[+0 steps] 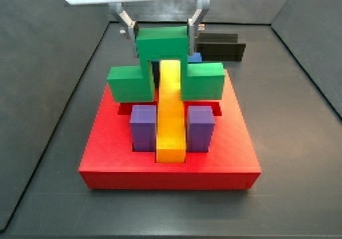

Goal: Pick up the green object. Move up. Place the green object on the fixture. Regrasp the green object. Move to above the board. Insert the green object.
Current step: Insert the green object.

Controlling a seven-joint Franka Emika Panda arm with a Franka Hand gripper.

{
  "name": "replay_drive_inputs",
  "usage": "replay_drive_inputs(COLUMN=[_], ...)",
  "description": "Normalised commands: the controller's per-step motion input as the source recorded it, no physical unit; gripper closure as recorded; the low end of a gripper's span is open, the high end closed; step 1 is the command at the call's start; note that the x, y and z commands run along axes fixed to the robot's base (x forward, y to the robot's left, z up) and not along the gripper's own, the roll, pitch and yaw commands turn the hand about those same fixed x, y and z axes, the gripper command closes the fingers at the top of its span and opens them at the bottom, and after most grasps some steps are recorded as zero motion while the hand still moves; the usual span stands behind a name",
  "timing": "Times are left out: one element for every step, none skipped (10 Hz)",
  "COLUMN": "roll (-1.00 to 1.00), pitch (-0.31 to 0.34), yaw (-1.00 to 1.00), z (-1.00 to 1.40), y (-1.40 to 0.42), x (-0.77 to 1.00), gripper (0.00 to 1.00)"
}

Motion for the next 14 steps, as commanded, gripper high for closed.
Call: replay_drive_inputs(roll=[0.04,0.01,0.02,0.00,0.02,0.07,0.10,0.12,0.12,0.14,0.19,0.14,0.10,0.08], pitch=[0.000,0.000,0.000,0.000,0.000,0.000,0.000,0.000,0.000,0.000,0.000,0.000,0.000,0.000], yaw=[-0.05,-0.05,-0.05,-0.03,-0.01,-0.01,-0.01,-0.01,0.00,0.00,-0.04,-0.03,-0.01,0.00], z=[-0.08,0.00,0.00,0.00,-0.01,-0.03,-0.08,-0.09,-0.12,-0.14,-0.17,-0.15,-0.14,-0.11], y=[-0.07,-0.03,-0.04,0.00,0.00,0.00,0.00,0.00,0.00,0.00,0.00,0.00,0.00,0.00], x=[0.24,0.18,0.19,0.03,0.00,0.00,0.00,0.00,0.00,0.00,-0.02,-0.01,0.00,0.00], gripper=[1.00,1.00,1.00,1.00,1.00,1.00,1.00,1.00,1.00,1.00,1.00,1.00,1.00,1.00])
